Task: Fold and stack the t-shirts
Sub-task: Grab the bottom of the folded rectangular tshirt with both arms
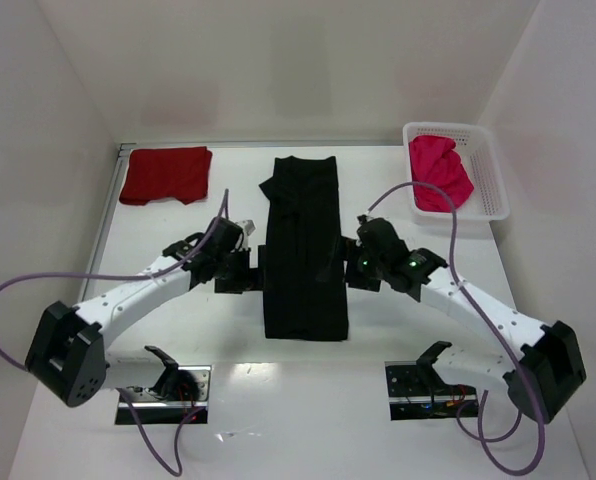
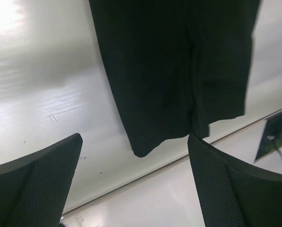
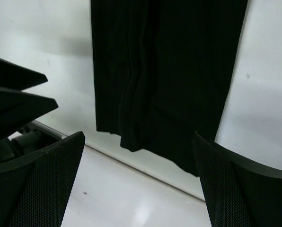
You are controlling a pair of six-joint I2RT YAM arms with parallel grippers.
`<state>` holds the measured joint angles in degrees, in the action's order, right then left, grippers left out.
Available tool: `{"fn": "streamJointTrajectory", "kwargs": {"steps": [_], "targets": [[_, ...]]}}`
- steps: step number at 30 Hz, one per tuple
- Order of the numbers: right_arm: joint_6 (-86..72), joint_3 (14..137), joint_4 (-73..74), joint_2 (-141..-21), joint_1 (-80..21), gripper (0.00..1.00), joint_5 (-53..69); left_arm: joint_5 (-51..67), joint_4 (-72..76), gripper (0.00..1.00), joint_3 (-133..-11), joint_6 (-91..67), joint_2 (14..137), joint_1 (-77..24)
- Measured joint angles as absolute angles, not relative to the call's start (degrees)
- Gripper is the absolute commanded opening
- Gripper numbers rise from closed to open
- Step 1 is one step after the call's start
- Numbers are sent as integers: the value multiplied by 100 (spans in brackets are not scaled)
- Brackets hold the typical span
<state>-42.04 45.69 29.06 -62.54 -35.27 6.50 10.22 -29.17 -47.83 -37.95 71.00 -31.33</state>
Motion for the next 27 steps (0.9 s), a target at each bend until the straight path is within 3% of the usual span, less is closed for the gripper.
{"fn": "streamJointTrajectory", "kwargs": {"steps": [6,17,27], "targets": [[-4644,4576,3452,-7087,-3903,100,405,1011,-3079,100,-4812,-3776,7889,-3581],[-5457,4250,4202,-6982,-4386,99,281,1057,-3242,100,-4845,-3793,8095,-3850],[-5802,4165,4123,-7741,-5050,99,432,1173,-3304,98,-4840,-3927,8447,-4040]]}}
